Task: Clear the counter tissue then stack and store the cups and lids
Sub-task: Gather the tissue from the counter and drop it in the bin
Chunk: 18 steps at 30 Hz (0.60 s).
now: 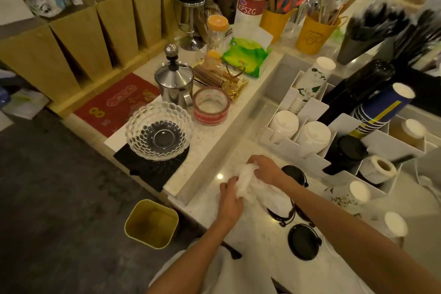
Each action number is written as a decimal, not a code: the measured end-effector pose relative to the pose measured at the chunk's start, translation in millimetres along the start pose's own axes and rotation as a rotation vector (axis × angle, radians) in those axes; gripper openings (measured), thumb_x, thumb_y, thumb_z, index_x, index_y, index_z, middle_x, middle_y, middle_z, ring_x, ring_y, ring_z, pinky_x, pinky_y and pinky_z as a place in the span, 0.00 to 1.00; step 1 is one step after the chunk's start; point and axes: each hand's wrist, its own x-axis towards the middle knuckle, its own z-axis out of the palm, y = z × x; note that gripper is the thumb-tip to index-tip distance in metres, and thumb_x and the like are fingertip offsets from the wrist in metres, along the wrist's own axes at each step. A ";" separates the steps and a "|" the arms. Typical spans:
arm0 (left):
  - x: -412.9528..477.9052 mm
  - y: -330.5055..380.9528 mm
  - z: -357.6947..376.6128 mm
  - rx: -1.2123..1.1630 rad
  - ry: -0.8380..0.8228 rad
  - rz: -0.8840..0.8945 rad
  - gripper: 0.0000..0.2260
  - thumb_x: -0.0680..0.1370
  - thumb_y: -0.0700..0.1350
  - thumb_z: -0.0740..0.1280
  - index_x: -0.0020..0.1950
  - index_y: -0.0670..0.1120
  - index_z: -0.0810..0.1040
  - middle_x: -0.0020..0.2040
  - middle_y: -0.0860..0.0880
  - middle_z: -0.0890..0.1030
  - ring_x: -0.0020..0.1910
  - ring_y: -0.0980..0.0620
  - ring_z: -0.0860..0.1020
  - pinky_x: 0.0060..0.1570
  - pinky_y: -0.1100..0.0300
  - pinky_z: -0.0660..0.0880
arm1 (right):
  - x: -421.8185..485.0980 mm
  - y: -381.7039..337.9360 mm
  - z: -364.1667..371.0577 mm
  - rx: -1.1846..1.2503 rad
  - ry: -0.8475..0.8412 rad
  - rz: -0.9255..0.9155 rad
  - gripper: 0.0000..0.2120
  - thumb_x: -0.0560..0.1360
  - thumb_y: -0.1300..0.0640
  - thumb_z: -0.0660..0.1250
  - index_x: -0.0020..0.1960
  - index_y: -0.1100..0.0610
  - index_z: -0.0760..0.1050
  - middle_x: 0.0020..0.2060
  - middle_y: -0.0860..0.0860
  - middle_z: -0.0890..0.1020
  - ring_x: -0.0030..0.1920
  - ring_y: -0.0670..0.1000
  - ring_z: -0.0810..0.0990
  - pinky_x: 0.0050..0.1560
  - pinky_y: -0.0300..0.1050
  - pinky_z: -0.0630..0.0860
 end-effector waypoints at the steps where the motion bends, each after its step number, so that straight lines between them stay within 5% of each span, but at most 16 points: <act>1: 3.5 11.2 -0.2 -0.120 -0.012 -0.005 0.23 0.80 0.43 0.64 0.74 0.50 0.64 0.63 0.45 0.69 0.58 0.49 0.75 0.60 0.55 0.75 | -2.0 -0.6 -4.5 0.148 0.094 0.025 0.15 0.72 0.72 0.62 0.58 0.65 0.76 0.55 0.61 0.79 0.57 0.59 0.76 0.55 0.45 0.70; 5: 11.2 40.4 2.4 -0.460 -0.215 -0.064 0.32 0.77 0.53 0.67 0.76 0.64 0.54 0.73 0.54 0.60 0.68 0.49 0.70 0.59 0.51 0.79 | -14.4 -3.4 -14.9 0.844 0.263 0.283 0.17 0.72 0.72 0.63 0.59 0.61 0.74 0.53 0.58 0.76 0.52 0.55 0.76 0.44 0.44 0.76; 10: 16.1 58.9 2.1 -0.500 -0.239 -0.006 0.30 0.75 0.62 0.67 0.73 0.71 0.56 0.69 0.61 0.62 0.67 0.55 0.68 0.50 0.66 0.78 | -45.6 -5.6 3.1 1.434 0.211 0.383 0.18 0.73 0.74 0.57 0.59 0.62 0.75 0.54 0.62 0.80 0.54 0.60 0.80 0.49 0.52 0.79; 15: 22.7 56.5 -0.3 -0.388 -0.140 -0.040 0.17 0.79 0.54 0.66 0.66 0.62 0.67 0.64 0.56 0.71 0.60 0.55 0.74 0.39 0.76 0.73 | -80.8 -9.9 23.6 1.362 0.225 0.342 0.17 0.75 0.65 0.67 0.64 0.59 0.72 0.60 0.60 0.79 0.56 0.57 0.81 0.48 0.49 0.80; 18: 24.8 54.1 -7.0 -0.460 -0.097 -0.166 0.15 0.80 0.53 0.64 0.67 0.55 0.69 0.62 0.51 0.76 0.55 0.53 0.77 0.47 0.64 0.77 | -104.5 -18.3 19.9 1.086 0.295 0.350 0.24 0.74 0.52 0.71 0.68 0.47 0.68 0.63 0.49 0.74 0.59 0.52 0.78 0.55 0.48 0.79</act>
